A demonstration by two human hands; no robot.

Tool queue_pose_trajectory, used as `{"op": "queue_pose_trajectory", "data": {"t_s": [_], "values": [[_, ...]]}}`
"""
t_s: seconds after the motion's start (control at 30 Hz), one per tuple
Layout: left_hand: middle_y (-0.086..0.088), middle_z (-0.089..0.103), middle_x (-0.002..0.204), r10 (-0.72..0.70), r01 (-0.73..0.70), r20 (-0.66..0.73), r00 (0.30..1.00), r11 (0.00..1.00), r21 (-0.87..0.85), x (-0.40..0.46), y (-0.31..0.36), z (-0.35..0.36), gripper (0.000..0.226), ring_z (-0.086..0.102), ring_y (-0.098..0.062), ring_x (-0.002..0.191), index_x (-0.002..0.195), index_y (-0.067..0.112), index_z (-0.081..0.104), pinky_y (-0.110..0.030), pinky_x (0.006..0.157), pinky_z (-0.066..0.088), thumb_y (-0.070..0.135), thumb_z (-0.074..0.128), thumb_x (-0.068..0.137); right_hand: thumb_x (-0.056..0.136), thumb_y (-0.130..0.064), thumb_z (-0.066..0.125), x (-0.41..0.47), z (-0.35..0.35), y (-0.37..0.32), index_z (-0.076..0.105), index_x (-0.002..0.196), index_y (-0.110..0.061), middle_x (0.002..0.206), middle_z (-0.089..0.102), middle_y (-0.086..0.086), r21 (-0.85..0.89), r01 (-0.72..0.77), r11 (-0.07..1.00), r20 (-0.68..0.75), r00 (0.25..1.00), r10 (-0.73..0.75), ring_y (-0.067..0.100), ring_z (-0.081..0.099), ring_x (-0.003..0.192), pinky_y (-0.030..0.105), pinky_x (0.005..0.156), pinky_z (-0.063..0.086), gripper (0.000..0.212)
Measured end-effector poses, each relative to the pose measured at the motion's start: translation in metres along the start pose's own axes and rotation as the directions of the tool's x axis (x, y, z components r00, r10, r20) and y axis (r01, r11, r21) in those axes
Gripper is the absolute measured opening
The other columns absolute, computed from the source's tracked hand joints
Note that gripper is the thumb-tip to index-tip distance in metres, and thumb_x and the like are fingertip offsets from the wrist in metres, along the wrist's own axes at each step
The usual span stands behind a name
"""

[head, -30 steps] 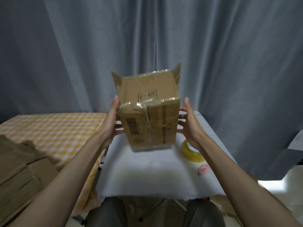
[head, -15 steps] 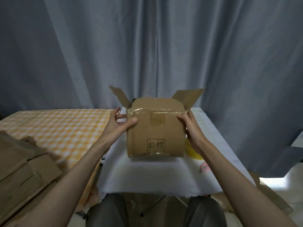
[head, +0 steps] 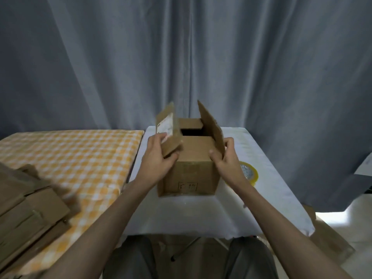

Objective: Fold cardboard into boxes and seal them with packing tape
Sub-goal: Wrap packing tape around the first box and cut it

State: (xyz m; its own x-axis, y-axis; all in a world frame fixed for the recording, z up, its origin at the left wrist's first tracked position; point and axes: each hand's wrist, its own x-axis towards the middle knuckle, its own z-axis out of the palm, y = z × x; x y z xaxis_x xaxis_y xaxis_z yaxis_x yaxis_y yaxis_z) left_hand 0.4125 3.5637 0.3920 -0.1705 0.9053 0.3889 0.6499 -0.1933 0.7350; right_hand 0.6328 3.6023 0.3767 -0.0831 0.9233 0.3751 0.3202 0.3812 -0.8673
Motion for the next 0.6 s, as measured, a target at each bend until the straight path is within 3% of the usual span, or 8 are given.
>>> {"op": "queue_pose_trajectory", "data": {"t_s": [0.07, 0.17, 0.27, 0.33, 0.43, 0.6], "values": [[-0.001, 0.028, 0.155, 0.047, -0.052, 0.035, 0.998, 0.985, 0.161, 0.0, -0.002, 0.007, 0.064, 0.034, -0.022, 0.139, 0.147, 0.021, 0.035, -0.038, 0.114, 0.031, 0.038, 0.061, 0.091, 0.097, -0.013, 0.054, -0.001, 0.005, 0.005, 0.048, 0.121, -0.018, 0.123, 0.048, 0.0, -0.212, 0.093, 0.973, 0.052, 0.995, -0.084, 0.01, 0.05, 0.106, 0.029, 0.09, 0.045, 0.026], [0.008, 0.018, 0.162, 0.013, -0.046, 0.148, 0.989, 0.974, 0.222, 0.001, -0.011, 0.001, 0.079, 0.021, -0.015, 0.147, 0.151, 0.028, 0.033, -0.035, 0.118, 0.022, 0.059, 0.062, 0.085, 0.092, -0.038, 0.061, 0.0, 0.002, 0.004, 0.048, 0.129, -0.024, 0.137, 0.038, -0.009, -0.358, 0.066, 0.931, 0.152, 0.988, -0.011, 0.009, 0.048, 0.114, 0.032, 0.092, 0.044, 0.041], [0.014, 0.022, 0.161, -0.035, 0.028, 0.149, 0.988, 0.998, 0.048, -0.003, -0.012, -0.006, 0.081, 0.02, -0.006, 0.146, 0.149, 0.031, 0.041, -0.027, 0.116, 0.016, 0.076, 0.052, 0.082, 0.087, -0.058, 0.065, 0.0, -0.003, 0.001, 0.053, 0.126, -0.028, 0.135, 0.045, -0.012, -0.193, -0.038, 0.981, 0.185, 0.98, 0.074, 0.005, 0.045, 0.12, 0.024, 0.094, 0.039, 0.051], [0.009, 0.029, 0.16, -0.085, 0.09, 0.049, 0.995, 0.988, -0.123, -0.001, -0.009, -0.003, 0.064, 0.023, -0.005, 0.145, 0.145, 0.027, 0.049, -0.024, 0.115, 0.016, 0.065, 0.042, 0.094, 0.093, -0.056, 0.058, -0.001, 0.0, 0.002, 0.057, 0.119, -0.029, 0.126, 0.056, -0.016, -0.039, -0.117, 0.992, 0.121, 0.985, 0.121, 0.007, 0.052, 0.119, 0.023, 0.09, 0.04, 0.037], [0.001, 0.026, 0.162, -0.164, 0.164, -0.001, 0.986, 0.984, -0.07, 0.006, -0.001, 0.012, 0.05, 0.021, -0.012, 0.147, 0.149, 0.023, 0.042, -0.034, 0.12, 0.016, 0.043, 0.043, 0.103, 0.097, -0.048, 0.055, 0.003, 0.008, 0.008, 0.056, 0.115, -0.035, 0.112, 0.059, -0.021, 0.084, -0.24, 0.967, 0.014, 0.971, 0.24, 0.012, 0.057, 0.112, 0.026, 0.083, 0.042, 0.022], [0.002, 0.028, 0.161, -0.224, 0.221, -0.027, 0.974, 0.971, -0.086, 0.026, 0.006, 0.027, 0.056, 0.025, -0.02, 0.147, 0.154, 0.022, 0.033, -0.038, 0.119, 0.023, 0.042, 0.041, 0.103, 0.092, -0.051, 0.058, 0.02, 0.009, 0.014, 0.046, 0.141, -0.033, 0.116, 0.056, -0.014, 0.157, -0.346, 0.925, -0.001, 0.937, 0.35, 0.009, 0.055, 0.105, 0.025, 0.082, 0.043, 0.054]]}}
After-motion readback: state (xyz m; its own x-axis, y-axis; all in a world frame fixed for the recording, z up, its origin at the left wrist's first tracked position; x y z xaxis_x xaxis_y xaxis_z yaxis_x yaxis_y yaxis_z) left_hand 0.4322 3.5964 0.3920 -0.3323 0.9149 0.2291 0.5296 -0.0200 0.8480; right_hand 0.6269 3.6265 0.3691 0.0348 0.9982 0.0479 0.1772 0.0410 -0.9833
